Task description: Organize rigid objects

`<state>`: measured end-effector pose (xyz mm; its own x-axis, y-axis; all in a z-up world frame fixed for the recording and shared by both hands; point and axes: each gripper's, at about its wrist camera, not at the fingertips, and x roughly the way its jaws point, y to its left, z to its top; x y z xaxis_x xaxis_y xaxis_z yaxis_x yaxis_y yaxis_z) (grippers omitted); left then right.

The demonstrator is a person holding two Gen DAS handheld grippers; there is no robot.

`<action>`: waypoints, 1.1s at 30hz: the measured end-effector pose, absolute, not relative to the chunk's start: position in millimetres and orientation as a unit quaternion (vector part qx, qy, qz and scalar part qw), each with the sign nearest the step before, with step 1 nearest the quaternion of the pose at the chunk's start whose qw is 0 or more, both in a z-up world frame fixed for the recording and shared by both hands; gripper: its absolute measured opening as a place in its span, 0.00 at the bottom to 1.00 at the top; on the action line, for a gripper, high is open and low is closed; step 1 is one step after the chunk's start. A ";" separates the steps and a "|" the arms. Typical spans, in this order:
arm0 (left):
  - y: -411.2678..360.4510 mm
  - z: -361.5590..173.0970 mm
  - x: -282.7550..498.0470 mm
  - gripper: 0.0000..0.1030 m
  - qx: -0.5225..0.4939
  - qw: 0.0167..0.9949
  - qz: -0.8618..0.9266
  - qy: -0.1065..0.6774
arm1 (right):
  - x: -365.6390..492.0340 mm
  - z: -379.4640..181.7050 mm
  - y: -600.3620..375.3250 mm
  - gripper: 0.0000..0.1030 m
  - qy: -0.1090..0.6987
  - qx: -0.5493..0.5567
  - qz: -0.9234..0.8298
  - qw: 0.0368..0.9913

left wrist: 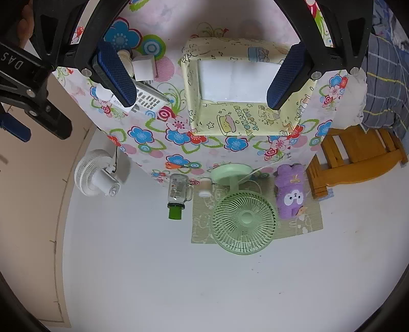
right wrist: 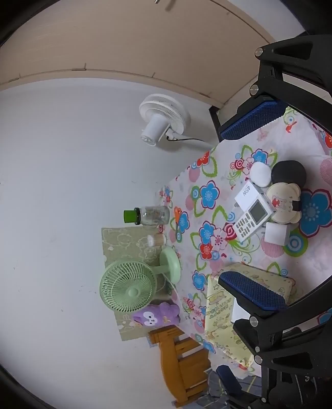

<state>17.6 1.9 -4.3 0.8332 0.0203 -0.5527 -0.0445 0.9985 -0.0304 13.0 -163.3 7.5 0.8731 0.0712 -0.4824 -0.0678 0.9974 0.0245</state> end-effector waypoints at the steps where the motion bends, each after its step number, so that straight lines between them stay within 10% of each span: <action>1: 2.9 -3.9 18.6 1.00 -0.022 0.957 0.018 0.289 | 12.6 7.4 -162.5 1.00 0.249 0.003 0.035 0.968; 33: -1.9 -4.7 21.8 1.00 -0.014 0.955 0.030 0.295 | 12.2 9.5 -163.1 1.00 0.266 0.016 0.055 0.962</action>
<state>21.8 -1.9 -4.7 0.8244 0.0487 -0.5639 -0.0649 0.9979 -0.0086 12.2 -163.1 9.5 0.8524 0.1154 -0.5099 -0.0981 0.9933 0.0607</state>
